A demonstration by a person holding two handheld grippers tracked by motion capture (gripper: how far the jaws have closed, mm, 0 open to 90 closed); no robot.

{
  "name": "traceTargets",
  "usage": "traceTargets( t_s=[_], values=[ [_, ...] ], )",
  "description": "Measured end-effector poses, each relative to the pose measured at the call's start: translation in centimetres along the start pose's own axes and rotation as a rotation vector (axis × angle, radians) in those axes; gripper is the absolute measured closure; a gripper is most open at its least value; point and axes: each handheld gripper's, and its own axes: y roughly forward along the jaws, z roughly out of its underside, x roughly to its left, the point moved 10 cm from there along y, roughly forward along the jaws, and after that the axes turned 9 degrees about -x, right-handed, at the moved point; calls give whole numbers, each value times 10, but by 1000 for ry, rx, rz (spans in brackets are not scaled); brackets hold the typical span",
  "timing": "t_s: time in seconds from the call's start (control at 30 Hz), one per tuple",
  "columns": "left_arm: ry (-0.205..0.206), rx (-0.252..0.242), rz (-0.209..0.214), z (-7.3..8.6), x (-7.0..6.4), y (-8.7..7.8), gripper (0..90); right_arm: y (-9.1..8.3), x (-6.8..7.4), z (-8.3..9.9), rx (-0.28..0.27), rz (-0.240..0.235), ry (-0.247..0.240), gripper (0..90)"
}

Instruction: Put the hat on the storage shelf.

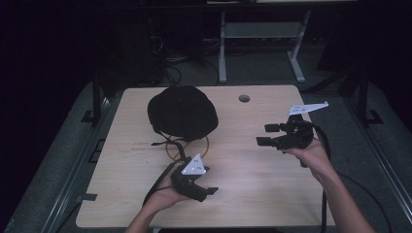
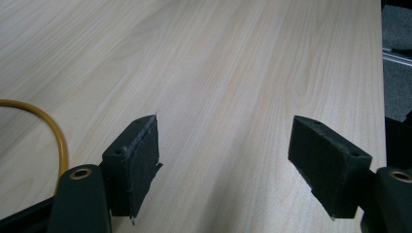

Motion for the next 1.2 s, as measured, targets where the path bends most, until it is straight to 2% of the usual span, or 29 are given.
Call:
traceTargets(
  t_s=[0.4,0.53,0.7,1.2],
  values=[
    [-1,-5,-1,-1,1,-1,267,-17,-6,21,-9,22,25,179],
    [-14,-14,-3,-2,1,-2,267,-20,-8,31,5,27,38,179],
    [-9,-9,1,-1,2,-3,267,-24,-9,43,10,29,51,178],
    [-44,-22,11,-3,-1,-3,267,-41,-14,73,23,55,83,178]
  ],
)
